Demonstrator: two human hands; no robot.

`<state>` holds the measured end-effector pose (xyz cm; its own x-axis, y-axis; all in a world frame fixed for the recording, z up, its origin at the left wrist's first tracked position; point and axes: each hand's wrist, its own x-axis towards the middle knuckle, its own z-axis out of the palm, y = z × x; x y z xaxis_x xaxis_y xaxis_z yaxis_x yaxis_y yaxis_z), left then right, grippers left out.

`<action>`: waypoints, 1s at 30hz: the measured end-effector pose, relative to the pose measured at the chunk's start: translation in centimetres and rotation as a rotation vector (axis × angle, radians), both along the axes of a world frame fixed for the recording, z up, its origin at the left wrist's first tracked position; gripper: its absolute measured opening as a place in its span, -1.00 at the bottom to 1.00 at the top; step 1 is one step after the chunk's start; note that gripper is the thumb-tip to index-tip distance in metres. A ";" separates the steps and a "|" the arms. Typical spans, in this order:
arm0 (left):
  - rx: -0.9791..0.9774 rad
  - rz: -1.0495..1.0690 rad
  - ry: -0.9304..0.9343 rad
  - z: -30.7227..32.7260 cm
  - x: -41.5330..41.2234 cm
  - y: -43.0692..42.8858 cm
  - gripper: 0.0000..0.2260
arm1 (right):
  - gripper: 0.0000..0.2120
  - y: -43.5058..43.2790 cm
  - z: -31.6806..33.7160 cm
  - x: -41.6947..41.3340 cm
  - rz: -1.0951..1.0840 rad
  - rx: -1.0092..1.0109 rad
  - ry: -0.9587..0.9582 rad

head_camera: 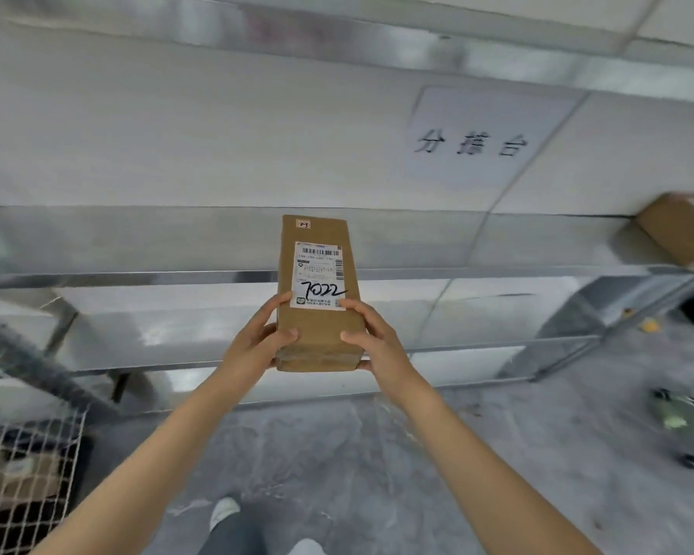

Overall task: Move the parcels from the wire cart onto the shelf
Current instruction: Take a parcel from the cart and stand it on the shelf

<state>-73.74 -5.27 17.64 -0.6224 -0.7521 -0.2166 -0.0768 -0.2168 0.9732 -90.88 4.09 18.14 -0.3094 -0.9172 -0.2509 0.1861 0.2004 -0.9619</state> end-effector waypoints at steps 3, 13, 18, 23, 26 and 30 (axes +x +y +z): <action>-0.020 -0.096 -0.010 0.1 -4.4 0.5 -0.61 | -0.63 2.1 -0.2 -3.5 -0.084 0.001 0.025; -0.033 -0.367 -0.023 -0.8 -19.4 -1.3 -0.61 | -0.60 4.3 -0.1 -15.1 -0.338 0.007 0.030; -0.045 -0.476 -0.007 -1.4 -26.3 -2.6 -0.56 | -0.57 4.3 0.2 -20.6 -0.454 -0.006 0.009; -0.067 -0.552 -0.012 -1.1 -31.8 -3.1 -0.49 | -0.55 4.8 0.4 -24.9 -0.534 -0.008 -0.015; -0.074 -0.615 -0.021 -1.1 -34.8 -2.7 -0.50 | -0.55 5.7 0.6 -27.4 -0.556 -0.014 -0.015; -0.065 -0.687 -0.030 -0.7 -39.0 -0.7 -0.52 | -0.57 7.9 0.5 -31.5 -0.578 0.001 -0.023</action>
